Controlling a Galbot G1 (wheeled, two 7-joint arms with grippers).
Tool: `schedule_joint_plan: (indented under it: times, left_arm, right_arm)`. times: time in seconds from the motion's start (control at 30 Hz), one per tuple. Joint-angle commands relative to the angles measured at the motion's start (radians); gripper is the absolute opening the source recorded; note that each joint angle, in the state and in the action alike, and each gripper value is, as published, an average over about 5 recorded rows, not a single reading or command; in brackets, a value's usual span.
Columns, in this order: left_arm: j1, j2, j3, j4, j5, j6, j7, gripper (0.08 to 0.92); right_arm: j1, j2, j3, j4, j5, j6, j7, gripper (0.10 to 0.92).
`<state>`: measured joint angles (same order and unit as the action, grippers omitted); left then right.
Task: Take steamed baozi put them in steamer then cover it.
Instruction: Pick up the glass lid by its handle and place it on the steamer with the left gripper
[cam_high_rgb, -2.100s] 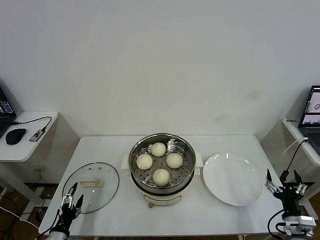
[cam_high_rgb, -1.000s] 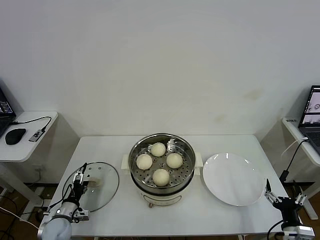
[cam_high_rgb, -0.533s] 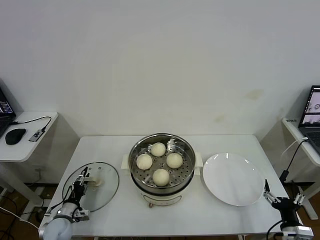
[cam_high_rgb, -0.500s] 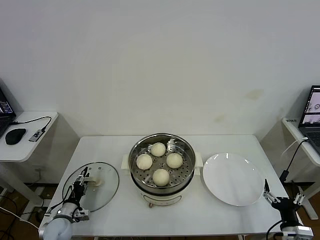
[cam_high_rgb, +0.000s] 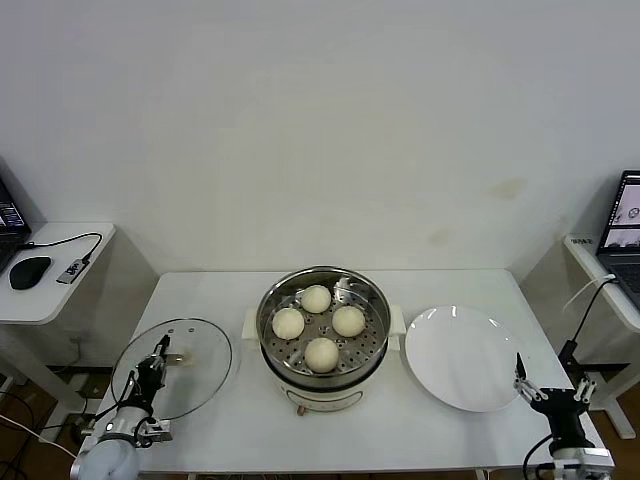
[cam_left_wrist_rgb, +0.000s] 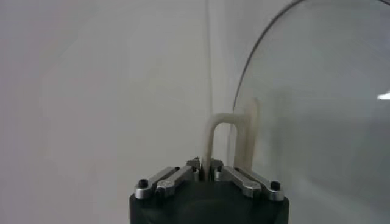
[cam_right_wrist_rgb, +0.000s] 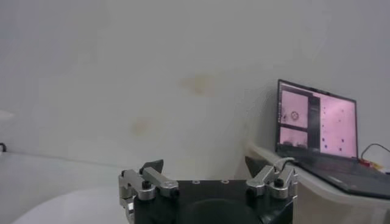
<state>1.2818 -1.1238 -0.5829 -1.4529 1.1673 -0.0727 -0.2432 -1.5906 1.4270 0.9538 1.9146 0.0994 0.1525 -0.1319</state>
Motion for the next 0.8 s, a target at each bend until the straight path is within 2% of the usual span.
schedule_joint_plan:
  times: [0.03,0.27,0.47,0.7,0.8]
  left_arm:
    - [0.165,0.029,-0.066,-0.332,-0.094,0.144,0.015,0.141]
    - [0.228,0.096,-0.108,-0.601,-0.159,0.365,0.171,0.141]
    - [0.181,0.195,-0.017,-0.721,-0.216,0.473,0.267,0.141]
    - [-0.029,0.314,0.262,-0.727,-0.281,0.574,0.298,0.141]
    - [-0.132,0.326,0.388,-0.69,-0.248,0.6,0.316,0.141]
  right_arm:
    - [-0.001,-0.004,-0.02,0.015,-0.028,0.003,0.001,0.823]
    - [-0.01,-0.009,-0.035,0.026,-0.049,0.009,-0.003,0.823]
    - [-0.014,-0.011,-0.053,0.021,-0.095,0.023,-0.003,0.823]
    - [0.009,0.033,-0.095,0.033,-0.18,0.014,0.0,0.823]
    - [0.028,0.053,-0.105,0.027,-0.209,0.007,0.004,0.823]
